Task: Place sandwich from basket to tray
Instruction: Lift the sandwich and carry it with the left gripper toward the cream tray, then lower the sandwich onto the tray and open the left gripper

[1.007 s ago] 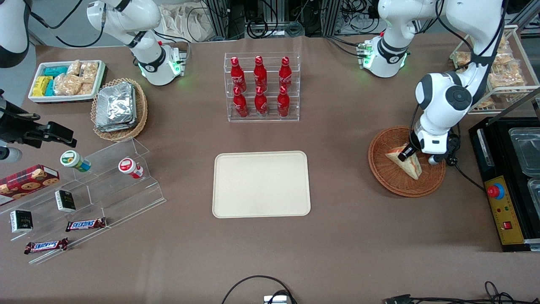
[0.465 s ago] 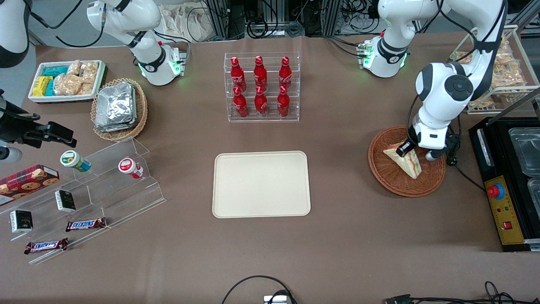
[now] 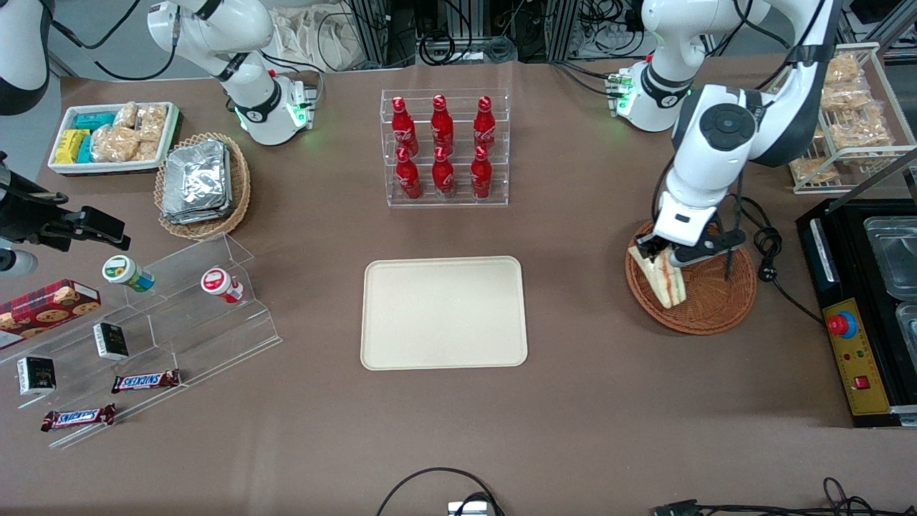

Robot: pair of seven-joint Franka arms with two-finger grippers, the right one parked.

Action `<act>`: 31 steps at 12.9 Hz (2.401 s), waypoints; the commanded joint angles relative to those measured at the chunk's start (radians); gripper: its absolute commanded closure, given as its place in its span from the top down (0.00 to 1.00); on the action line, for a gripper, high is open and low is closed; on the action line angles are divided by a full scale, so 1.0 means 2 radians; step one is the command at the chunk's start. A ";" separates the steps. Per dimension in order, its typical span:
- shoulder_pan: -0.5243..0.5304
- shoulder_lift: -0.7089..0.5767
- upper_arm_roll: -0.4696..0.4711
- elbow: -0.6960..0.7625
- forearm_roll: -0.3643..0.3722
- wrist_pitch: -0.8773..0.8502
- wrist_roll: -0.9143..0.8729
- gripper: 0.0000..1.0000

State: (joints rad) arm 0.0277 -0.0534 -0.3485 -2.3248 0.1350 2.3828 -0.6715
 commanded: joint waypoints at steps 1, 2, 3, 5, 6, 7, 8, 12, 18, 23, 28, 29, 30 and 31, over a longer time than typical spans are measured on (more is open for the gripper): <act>0.001 0.028 -0.034 0.046 0.007 -0.021 0.010 0.21; 0.001 0.038 -0.047 0.062 0.007 -0.030 0.015 0.21; 0.001 0.053 -0.063 0.085 0.007 -0.045 0.027 0.21; 0.001 0.089 -0.090 0.138 0.007 -0.084 0.025 0.21; 0.001 0.102 -0.101 0.156 0.007 -0.089 0.022 0.21; 0.001 0.114 -0.109 0.167 0.007 -0.089 0.019 0.21; -0.010 0.128 -0.113 0.181 0.009 -0.088 0.001 0.21; -0.056 0.204 -0.113 0.253 0.070 -0.089 -0.062 0.21; -0.109 0.301 -0.112 0.339 0.130 -0.094 -0.089 0.22; -0.136 0.357 -0.107 0.374 0.148 -0.095 -0.111 0.22; -0.141 0.395 -0.106 0.375 0.193 -0.092 -0.110 0.22; -0.147 0.400 -0.106 0.375 0.197 -0.092 -0.111 0.23; -0.149 0.402 -0.106 0.375 0.197 -0.091 -0.111 0.23; -0.149 0.406 -0.106 0.375 0.198 -0.091 -0.110 0.23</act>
State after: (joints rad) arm -0.2430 0.7349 -0.5689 -1.6166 0.5054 2.2246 -0.8702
